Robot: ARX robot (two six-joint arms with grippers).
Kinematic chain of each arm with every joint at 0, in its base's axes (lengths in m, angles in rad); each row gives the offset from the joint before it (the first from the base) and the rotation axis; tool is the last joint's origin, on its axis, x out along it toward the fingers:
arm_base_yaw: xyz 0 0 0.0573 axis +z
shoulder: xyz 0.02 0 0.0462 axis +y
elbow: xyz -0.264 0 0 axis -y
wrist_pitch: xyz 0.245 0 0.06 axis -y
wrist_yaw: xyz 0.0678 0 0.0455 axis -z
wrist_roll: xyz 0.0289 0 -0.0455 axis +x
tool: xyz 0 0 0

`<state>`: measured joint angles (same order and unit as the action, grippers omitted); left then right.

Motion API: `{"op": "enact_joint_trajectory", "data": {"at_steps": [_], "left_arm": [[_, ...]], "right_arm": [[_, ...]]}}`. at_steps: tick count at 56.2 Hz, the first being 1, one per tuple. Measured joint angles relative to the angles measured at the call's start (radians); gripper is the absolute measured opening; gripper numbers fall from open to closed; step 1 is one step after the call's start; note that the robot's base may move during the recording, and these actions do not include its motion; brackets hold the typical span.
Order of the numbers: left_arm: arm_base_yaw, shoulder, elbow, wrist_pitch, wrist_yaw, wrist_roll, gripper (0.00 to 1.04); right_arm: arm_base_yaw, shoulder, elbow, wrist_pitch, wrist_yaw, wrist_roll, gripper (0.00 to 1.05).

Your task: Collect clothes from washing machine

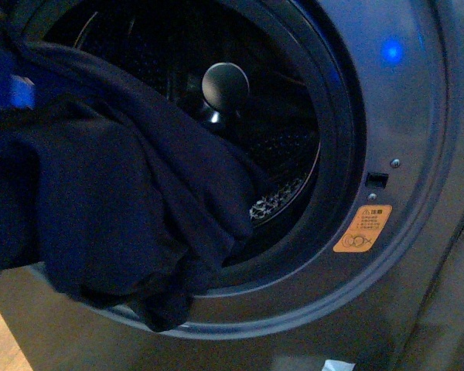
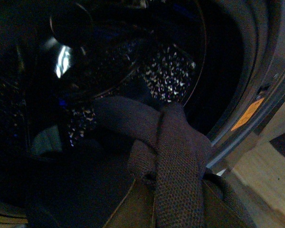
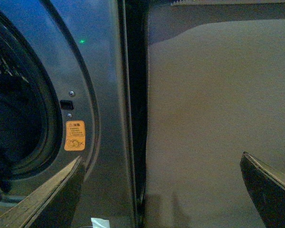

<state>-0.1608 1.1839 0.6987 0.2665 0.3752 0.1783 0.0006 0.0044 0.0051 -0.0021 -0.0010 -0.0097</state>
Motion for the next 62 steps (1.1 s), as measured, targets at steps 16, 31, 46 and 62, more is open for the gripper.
{"op": "enact_joint_trajectory", "data": {"at_steps": [16,31,46,62], "left_arm": [[-0.023,-0.145,0.147,-0.097,0.026,-0.025,0.07],[-0.127,-0.103,0.416,-0.179,-0.013,-0.021,0.07],[-0.289,0.059,0.732,-0.294,-0.088,-0.001,0.07],[-0.509,0.245,1.101,-0.441,-0.137,0.001,0.07]], "right_arm": [[0.000,0.000,0.000,0.000,0.000,0.000,0.97],[0.000,0.000,0.000,0.000,0.000,0.000,0.97],[0.000,0.000,0.000,0.000,0.000,0.000,0.97],[0.000,0.000,0.000,0.000,0.000,0.000,0.97]]}}
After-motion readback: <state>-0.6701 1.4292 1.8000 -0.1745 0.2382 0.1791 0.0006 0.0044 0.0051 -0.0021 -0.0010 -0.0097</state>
